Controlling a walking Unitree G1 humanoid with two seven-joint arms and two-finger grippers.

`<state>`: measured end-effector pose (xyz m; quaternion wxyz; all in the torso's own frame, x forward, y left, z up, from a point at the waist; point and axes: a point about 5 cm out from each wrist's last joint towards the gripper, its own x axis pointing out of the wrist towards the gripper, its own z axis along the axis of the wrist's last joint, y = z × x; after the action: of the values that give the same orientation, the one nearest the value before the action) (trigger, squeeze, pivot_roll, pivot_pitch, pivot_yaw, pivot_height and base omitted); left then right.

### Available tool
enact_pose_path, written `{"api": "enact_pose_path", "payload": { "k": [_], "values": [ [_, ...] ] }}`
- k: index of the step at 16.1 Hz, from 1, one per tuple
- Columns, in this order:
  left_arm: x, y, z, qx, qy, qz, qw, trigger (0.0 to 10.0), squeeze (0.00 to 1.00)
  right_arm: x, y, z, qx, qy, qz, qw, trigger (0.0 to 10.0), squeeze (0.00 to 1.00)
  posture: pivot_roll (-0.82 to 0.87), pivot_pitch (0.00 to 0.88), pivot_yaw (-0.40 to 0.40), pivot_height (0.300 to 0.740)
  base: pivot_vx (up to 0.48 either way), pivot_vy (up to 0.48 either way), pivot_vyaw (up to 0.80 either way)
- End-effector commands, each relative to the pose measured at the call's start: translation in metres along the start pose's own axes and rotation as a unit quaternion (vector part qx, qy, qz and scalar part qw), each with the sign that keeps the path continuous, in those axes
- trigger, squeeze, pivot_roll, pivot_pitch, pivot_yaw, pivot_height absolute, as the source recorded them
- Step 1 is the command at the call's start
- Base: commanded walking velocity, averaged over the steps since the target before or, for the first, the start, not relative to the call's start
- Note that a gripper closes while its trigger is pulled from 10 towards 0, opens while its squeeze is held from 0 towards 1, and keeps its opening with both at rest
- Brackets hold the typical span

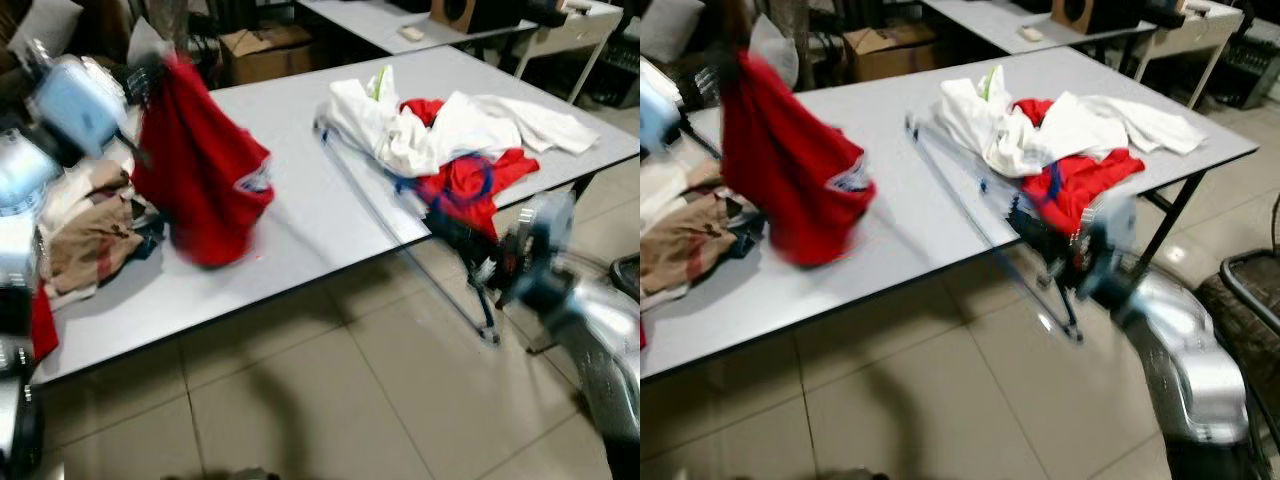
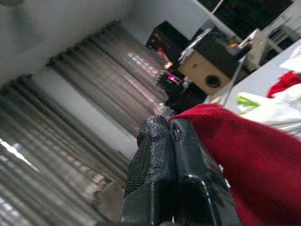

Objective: Hang hanger

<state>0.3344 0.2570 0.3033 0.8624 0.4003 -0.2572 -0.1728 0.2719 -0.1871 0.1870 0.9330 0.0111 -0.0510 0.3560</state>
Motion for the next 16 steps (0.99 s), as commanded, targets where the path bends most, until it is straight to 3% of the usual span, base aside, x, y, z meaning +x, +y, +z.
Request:
{"api": "enact_pose_path", "payload": {
  "k": [1,2,3,4,6,10,16],
  "values": [
    [0.005,-0.003,0.002,-0.011,-0.005,-0.019,1.0,0.0,0.0,0.003,-0.001,-0.002,0.003,-0.001,-0.005,1.0,10.0,0.0,-0.05,0.0,0.028,0.74,0.0,0.0,0.0],
    [0.006,-0.01,0.002,-0.045,-0.012,-0.041,0.998,0.0,0.0,0.004,0.003,-0.001,0.007,-0.003,0.002,1.0,10.0,0.0,-0.05,0.0,0.036,0.74,0.0,0.0,0.0],
    [-0.004,-0.043,-0.007,-0.088,0.026,-0.159,0.983,0.0,0.0,0.002,0.009,-0.004,0.01,0.0,0.013,1.0,10.0,0.0,-0.05,0.0,0.04,0.74,0.0,0.0,0.0],
    [-0.024,-0.074,-0.02,-0.09,0.076,-0.269,0.956,0.0,0.0,-0.001,0.014,-0.007,0.015,0.008,0.022,1.0,10.0,0.0,-0.05,0.0,0.045,0.74,0.0,0.0,0.0],
    [-0.029,-0.076,-0.025,-0.103,0.076,-0.257,0.958,0.0,0.0,-0.008,0.023,-0.014,0.036,0.024,0.053,0.998,10.0,0.0,-0.06,0.0,0.047,0.74,0.0,0.0,0.0],
    [-0.028,-0.081,-0.009,-0.139,0.05,-0.284,0.947,0.0,0.0,-0.01,0.036,-0.021,0.066,0.061,0.139,0.986,10.0,0.0,-0.06,0.0,0.029,0.74,0.0,0.0,0.0],
    [-0.019,-0.077,0.012,-0.177,-0.012,-0.24,0.954,0.0,0.0,-0.015,0.04,-0.029,0.097,0.111,0.21,0.967,10.0,0.0,-0.06,0.0,-0.002,0.74,0.0,0.0,0.0]
  ]
}}
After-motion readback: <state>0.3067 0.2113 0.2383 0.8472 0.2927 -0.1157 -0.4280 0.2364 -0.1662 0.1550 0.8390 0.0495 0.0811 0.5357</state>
